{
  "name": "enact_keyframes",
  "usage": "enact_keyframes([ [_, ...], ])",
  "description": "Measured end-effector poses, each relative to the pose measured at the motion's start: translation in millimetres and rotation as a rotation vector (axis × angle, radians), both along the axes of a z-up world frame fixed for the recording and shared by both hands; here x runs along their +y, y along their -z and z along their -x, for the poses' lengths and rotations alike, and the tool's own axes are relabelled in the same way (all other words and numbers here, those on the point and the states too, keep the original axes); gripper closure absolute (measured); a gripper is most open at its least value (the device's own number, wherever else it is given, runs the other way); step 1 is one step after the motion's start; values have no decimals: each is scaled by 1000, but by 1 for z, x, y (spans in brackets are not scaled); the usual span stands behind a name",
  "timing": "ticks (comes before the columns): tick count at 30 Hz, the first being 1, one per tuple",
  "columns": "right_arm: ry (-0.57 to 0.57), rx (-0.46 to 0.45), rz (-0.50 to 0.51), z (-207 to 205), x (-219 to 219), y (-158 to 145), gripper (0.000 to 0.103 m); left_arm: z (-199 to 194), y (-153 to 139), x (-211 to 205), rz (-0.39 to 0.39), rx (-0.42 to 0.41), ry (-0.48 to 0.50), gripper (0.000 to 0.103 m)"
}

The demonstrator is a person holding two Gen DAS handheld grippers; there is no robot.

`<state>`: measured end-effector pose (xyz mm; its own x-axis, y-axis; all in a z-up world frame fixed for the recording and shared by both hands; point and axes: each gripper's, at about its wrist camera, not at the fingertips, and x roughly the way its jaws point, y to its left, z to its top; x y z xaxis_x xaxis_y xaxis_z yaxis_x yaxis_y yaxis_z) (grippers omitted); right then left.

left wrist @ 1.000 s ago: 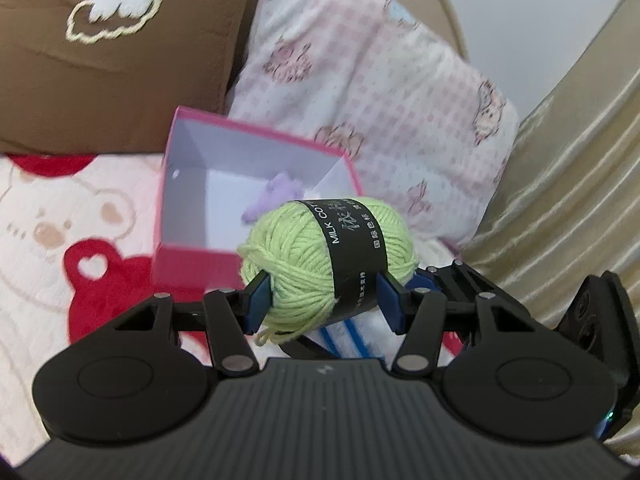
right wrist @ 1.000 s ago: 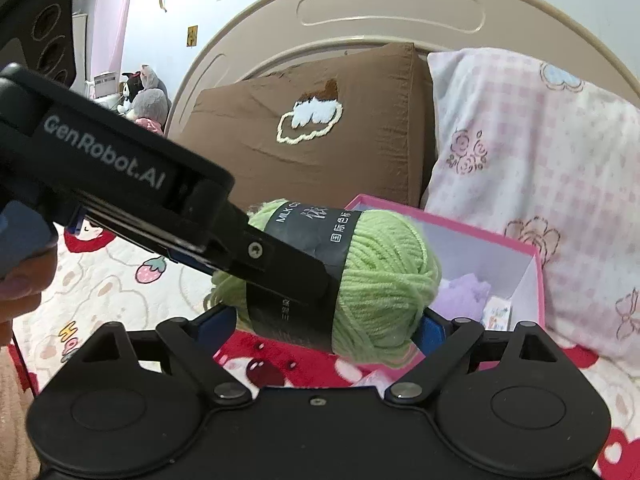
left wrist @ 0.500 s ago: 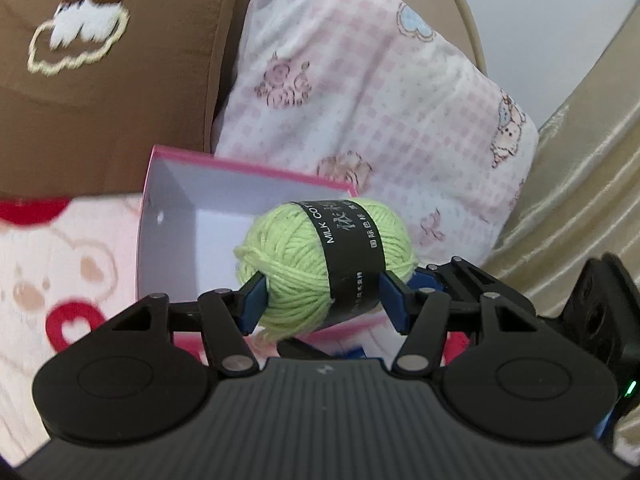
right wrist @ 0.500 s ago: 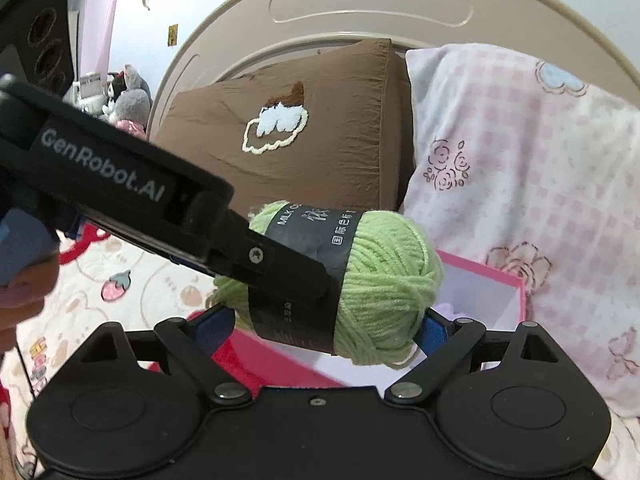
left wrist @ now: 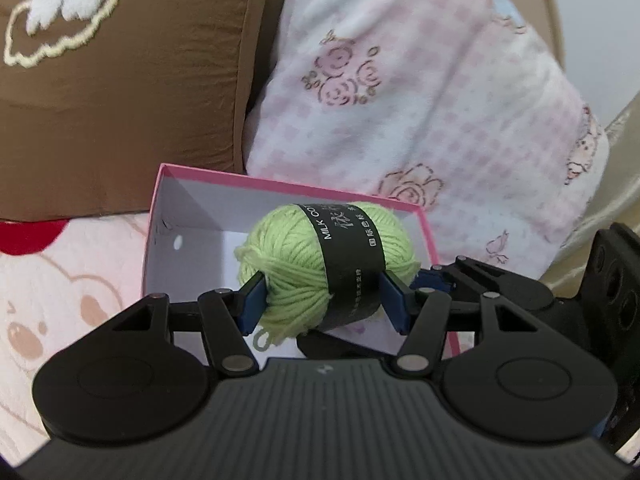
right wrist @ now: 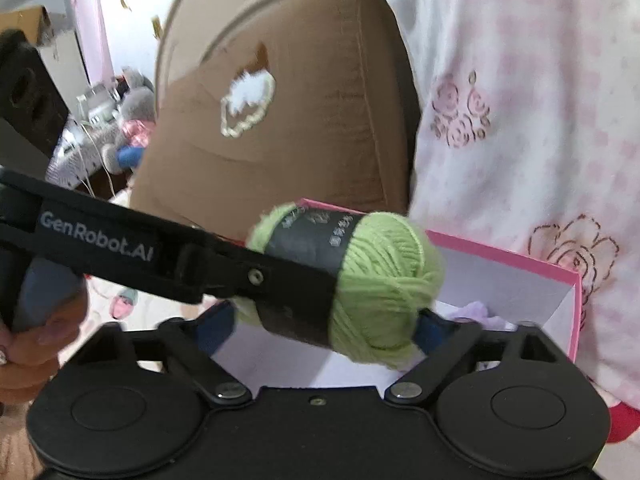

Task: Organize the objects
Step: 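Lower the yarn ball into the pink box with the left gripper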

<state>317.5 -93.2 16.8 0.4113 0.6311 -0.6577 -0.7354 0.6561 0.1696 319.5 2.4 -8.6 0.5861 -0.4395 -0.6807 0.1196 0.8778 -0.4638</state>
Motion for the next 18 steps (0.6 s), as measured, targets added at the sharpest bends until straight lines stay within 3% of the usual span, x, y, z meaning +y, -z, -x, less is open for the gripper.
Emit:
enact_keyframes([
  [11,37,134,61,-55,14,38,22,-47,42,-9,-46,93,-24,48],
  [18,112,291,48,-92,19,67,22,-82,73,-5,-25,169,-48,48],
])
